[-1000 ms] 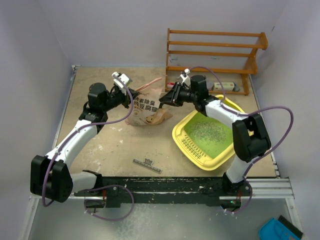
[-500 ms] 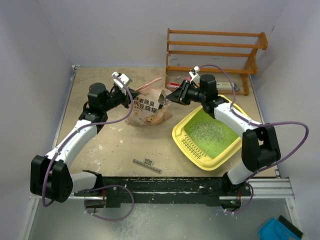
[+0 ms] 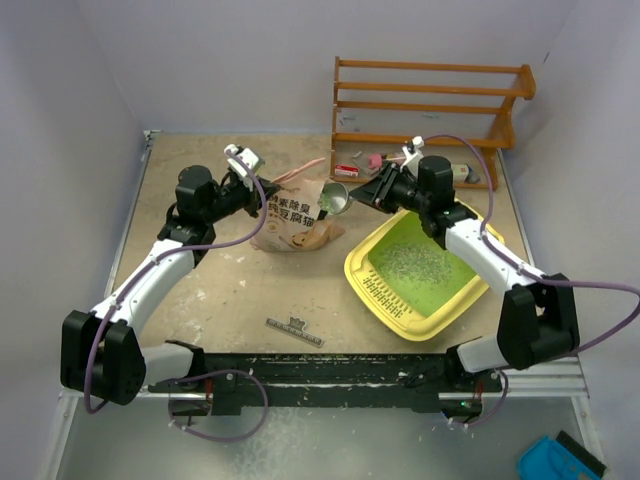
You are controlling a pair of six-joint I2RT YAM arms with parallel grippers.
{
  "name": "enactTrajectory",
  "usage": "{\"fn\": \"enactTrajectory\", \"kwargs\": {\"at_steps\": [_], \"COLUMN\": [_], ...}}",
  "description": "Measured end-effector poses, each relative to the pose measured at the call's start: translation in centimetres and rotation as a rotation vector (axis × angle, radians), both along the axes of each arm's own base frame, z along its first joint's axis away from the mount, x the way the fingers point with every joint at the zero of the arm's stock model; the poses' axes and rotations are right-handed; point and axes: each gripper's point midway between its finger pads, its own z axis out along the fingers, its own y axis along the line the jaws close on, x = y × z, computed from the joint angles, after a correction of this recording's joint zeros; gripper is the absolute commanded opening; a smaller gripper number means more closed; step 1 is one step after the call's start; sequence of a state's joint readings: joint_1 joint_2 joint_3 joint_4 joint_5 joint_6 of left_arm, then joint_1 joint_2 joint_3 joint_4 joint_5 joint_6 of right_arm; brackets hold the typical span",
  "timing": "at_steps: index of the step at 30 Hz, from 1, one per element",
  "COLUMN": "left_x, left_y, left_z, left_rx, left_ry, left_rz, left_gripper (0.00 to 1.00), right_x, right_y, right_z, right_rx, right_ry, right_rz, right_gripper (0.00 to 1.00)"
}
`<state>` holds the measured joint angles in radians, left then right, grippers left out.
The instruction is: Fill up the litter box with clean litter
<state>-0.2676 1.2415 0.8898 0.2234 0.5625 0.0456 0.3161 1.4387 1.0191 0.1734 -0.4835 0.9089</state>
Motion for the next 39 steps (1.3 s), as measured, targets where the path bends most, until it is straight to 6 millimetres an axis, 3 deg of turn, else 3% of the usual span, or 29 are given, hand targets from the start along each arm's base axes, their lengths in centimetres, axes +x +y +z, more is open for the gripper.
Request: {"fn": "enactTrajectory", "kwargs": {"at_steps": [13,23,39], "left_x": [-0.4,-0.2,-0.1], "left_y": [-0.4,-0.2,-0.1], "left_z": [-0.1,-0.1,-0.1], "left_rx": [-0.003,-0.002,-0.001], "left_ry": [0.005,0.002,0.003], "left_rz": [-0.029,-0.016,-0.015], "left_gripper": [0.00,0.00,0.00], "right_x": [-0.4,-0.9,-1.9], "right_y": [-2.4,-4.7,-6.1], "right_z": [-1.3,1.4,1.5], "right_rx": [0.085,0.113,0.119], "right_ry": [0.051,0.002,0.012], "right_rz": [-0.085,-0.128,-0.167], "right_gripper": [0.00,0.00,0.00]}}
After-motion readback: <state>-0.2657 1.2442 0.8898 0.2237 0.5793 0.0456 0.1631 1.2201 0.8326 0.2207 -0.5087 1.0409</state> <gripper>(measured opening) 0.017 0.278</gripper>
